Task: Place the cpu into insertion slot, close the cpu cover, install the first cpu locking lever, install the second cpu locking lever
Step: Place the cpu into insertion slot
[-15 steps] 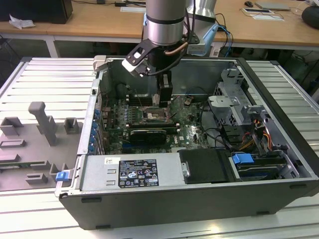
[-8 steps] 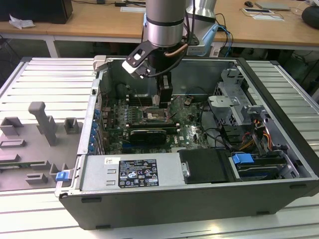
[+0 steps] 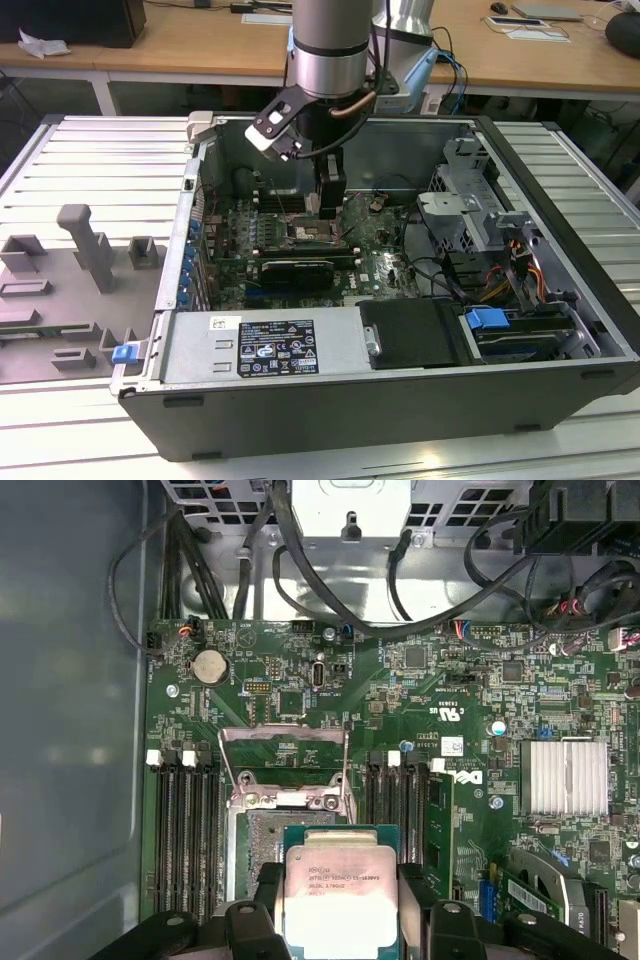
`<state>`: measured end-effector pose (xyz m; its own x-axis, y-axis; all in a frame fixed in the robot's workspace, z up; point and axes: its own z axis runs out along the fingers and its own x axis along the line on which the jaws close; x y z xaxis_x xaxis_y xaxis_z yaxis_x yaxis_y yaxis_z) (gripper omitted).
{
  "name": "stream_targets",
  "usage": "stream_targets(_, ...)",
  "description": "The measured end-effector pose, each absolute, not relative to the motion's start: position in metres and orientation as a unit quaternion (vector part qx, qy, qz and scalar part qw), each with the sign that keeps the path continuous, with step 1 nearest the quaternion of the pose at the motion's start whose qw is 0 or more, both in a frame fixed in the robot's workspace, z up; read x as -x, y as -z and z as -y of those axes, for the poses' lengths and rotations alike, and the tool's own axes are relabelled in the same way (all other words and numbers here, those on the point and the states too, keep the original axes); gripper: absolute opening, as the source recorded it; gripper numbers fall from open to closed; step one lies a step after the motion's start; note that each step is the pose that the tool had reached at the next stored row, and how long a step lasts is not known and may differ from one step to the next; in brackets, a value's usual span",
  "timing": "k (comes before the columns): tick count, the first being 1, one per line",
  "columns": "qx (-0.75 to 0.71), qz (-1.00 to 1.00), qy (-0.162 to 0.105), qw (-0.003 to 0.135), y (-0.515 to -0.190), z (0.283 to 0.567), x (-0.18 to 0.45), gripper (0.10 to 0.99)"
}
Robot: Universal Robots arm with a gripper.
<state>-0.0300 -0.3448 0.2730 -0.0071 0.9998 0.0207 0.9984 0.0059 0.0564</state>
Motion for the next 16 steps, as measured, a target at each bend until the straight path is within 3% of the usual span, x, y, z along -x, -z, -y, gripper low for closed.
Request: stream_targets(16,-0.701,-0.712,-0.027,0.012,-0.262,0.345,0.03,0.541)
